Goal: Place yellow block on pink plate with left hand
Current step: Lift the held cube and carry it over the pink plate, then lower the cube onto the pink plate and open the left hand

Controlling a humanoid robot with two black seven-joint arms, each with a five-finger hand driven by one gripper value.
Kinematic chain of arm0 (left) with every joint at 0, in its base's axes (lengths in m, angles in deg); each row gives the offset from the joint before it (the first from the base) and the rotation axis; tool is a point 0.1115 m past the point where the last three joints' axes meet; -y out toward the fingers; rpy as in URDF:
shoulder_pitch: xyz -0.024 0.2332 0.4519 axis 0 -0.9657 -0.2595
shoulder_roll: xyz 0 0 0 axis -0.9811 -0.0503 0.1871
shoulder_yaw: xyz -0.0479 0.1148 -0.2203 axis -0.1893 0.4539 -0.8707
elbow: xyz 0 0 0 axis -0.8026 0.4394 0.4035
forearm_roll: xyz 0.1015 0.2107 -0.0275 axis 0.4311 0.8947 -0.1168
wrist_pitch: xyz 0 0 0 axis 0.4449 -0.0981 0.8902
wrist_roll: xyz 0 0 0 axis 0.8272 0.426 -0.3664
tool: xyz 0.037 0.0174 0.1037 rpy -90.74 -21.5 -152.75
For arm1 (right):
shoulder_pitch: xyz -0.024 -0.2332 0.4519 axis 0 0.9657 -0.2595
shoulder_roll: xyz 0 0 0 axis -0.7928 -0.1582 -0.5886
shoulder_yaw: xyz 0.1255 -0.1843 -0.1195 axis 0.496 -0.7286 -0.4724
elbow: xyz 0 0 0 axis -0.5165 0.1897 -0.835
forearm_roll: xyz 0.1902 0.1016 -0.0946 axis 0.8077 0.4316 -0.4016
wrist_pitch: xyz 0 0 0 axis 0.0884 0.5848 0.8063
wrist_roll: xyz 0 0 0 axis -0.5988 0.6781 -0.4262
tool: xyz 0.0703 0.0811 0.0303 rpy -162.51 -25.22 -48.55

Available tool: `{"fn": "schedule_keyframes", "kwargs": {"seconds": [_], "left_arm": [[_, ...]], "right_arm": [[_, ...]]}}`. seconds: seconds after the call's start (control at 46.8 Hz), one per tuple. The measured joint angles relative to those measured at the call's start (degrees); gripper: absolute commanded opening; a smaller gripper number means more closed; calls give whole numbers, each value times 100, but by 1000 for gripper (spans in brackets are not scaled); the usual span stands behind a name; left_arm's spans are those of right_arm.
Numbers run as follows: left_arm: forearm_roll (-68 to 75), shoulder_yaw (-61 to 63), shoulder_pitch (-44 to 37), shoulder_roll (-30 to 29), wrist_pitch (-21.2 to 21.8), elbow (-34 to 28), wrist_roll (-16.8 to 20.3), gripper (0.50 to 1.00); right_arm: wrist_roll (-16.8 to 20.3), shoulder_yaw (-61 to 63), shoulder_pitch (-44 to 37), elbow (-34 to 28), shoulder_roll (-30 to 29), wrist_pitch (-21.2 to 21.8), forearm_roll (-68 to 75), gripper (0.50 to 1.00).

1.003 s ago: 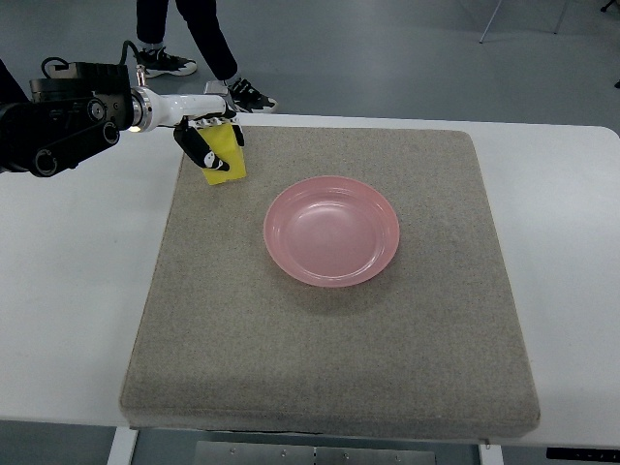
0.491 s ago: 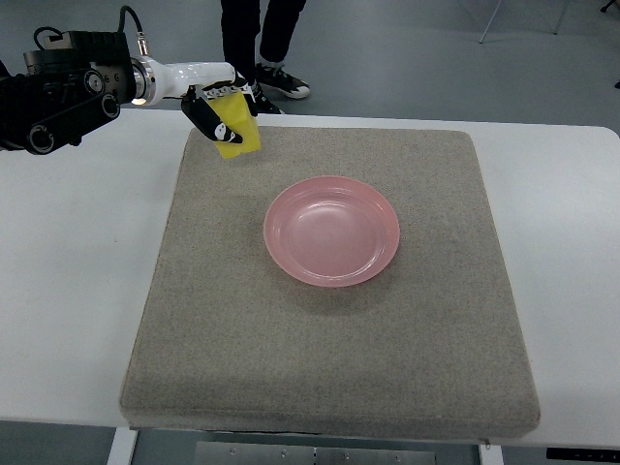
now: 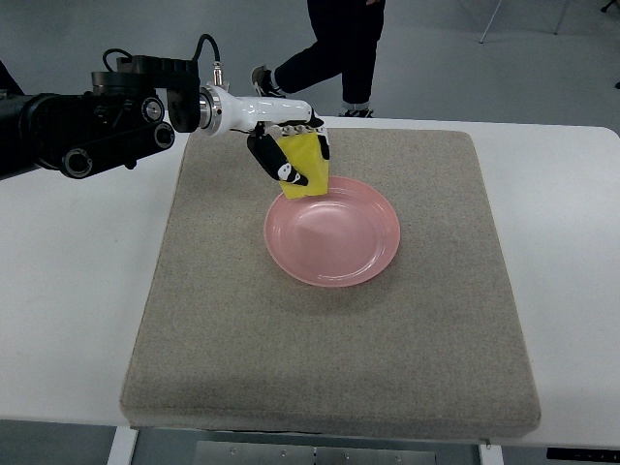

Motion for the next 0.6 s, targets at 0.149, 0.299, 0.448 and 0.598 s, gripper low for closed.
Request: {"fn": "schedule_keyframes", "kwargs": {"seconds": [0.149, 0.299, 0.448, 0.598], "left_arm": [[29, 23, -21, 279, -6, -3, -4, 500], [54, 77, -71, 564, -65, -51, -4, 500], [62, 205, -94, 643, -185, -73, -17, 500], [100, 395, -30, 644, -284, -89, -15, 500]], "right_arm": [[1, 0, 1, 0, 0, -1, 0, 924], [0, -1, -1, 0, 0, -3, 0, 924], [0, -1, 1, 0, 0, -4, 0, 924], [0, -1, 0, 0, 0, -4, 0, 924]]}}
